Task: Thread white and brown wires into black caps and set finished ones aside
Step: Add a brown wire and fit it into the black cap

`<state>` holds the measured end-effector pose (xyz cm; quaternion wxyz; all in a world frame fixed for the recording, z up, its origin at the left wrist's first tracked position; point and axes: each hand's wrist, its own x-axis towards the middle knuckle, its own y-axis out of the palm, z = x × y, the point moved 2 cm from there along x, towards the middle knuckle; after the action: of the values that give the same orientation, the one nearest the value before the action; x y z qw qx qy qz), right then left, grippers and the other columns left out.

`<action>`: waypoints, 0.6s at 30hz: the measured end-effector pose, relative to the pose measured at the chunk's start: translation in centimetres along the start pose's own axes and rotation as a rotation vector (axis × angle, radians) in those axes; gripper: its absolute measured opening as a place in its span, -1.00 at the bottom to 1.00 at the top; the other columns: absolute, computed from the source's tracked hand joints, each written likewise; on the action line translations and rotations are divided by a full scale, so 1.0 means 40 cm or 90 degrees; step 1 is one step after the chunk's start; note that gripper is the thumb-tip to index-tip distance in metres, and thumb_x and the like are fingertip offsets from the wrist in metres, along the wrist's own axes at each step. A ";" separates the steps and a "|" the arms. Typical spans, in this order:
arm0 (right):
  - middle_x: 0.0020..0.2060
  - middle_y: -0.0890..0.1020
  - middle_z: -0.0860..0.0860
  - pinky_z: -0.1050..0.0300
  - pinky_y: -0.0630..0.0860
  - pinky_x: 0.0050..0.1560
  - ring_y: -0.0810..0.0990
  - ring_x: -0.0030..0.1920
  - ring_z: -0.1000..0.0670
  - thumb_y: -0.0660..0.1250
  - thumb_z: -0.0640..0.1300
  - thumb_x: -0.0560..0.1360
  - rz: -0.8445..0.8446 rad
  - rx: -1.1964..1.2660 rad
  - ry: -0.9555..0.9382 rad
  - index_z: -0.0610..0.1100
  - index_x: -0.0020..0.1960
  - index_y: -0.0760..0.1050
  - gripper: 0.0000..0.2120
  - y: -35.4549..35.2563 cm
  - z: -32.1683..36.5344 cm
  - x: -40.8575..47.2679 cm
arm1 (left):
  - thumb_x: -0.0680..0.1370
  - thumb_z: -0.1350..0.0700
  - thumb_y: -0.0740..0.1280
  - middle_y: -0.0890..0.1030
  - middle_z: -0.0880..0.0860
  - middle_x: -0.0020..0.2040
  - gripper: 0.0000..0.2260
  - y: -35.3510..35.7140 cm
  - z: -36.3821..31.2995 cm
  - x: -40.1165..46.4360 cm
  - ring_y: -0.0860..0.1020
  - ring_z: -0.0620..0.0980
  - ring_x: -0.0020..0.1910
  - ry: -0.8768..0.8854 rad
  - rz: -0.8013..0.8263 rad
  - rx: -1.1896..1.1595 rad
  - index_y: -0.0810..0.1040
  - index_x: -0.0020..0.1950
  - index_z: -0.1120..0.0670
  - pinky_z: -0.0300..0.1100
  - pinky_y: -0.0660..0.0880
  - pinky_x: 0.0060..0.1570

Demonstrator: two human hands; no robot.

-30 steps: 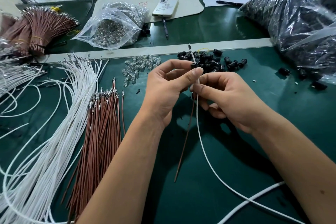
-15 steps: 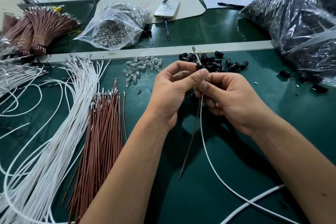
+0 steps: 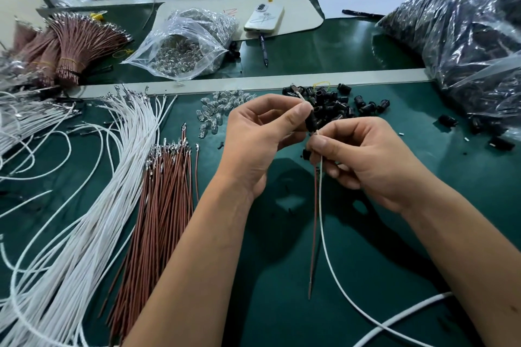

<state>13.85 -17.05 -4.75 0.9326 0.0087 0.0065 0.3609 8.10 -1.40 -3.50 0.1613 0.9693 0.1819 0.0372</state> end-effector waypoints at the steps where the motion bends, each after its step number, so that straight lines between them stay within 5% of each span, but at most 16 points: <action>1: -0.33 0.66 -0.12 0.30 0.28 -0.63 0.48 -0.50 0.08 0.49 -0.05 0.43 -0.003 -0.013 -0.006 -0.15 -0.20 0.69 -0.84 -0.002 0.000 0.000 | 0.42 0.21 0.49 0.68 0.08 -0.24 -0.95 0.001 0.000 0.000 0.62 -0.02 -0.25 0.003 -0.003 -0.010 0.68 -0.22 0.08 -0.20 0.61 -0.18; 8: -0.31 0.69 -0.15 0.26 0.37 -0.62 0.57 -0.47 0.01 0.47 -0.05 0.45 0.002 -0.041 -0.007 -0.19 -0.17 0.71 -0.81 0.008 -0.001 -0.001 | 0.39 0.17 0.48 0.68 0.09 -0.22 -0.95 -0.006 -0.006 0.006 0.65 0.06 -0.19 -0.004 -0.005 -0.069 0.66 -0.18 0.12 -0.13 0.64 -0.09; 15: -0.26 0.65 -0.34 0.21 0.44 -0.58 0.63 -0.40 -0.06 0.41 -0.22 0.59 0.051 -0.130 -0.006 -0.23 -0.15 0.70 -0.83 0.039 0.031 0.013 | 0.49 0.24 0.43 0.68 0.10 -0.20 -0.99 -0.022 -0.018 0.012 0.66 0.03 -0.24 -0.017 -0.020 -0.101 0.62 -0.11 0.18 -0.19 0.60 -0.24; 18: -0.26 0.67 -0.27 0.21 0.43 -0.57 0.62 -0.39 -0.08 0.35 -0.26 0.64 0.086 -0.191 -0.002 -0.24 -0.11 0.70 -0.80 0.037 0.056 0.021 | 0.50 0.24 0.41 0.69 0.09 -0.17 -0.95 -0.034 -0.023 0.015 0.66 0.02 -0.23 -0.026 -0.010 -0.121 0.62 -0.07 0.20 -0.20 0.60 -0.24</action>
<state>13.49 -15.41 -2.50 0.8969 -0.1299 -0.0493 0.4197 8.09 0.29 -3.07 0.2562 0.9488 0.1817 0.0335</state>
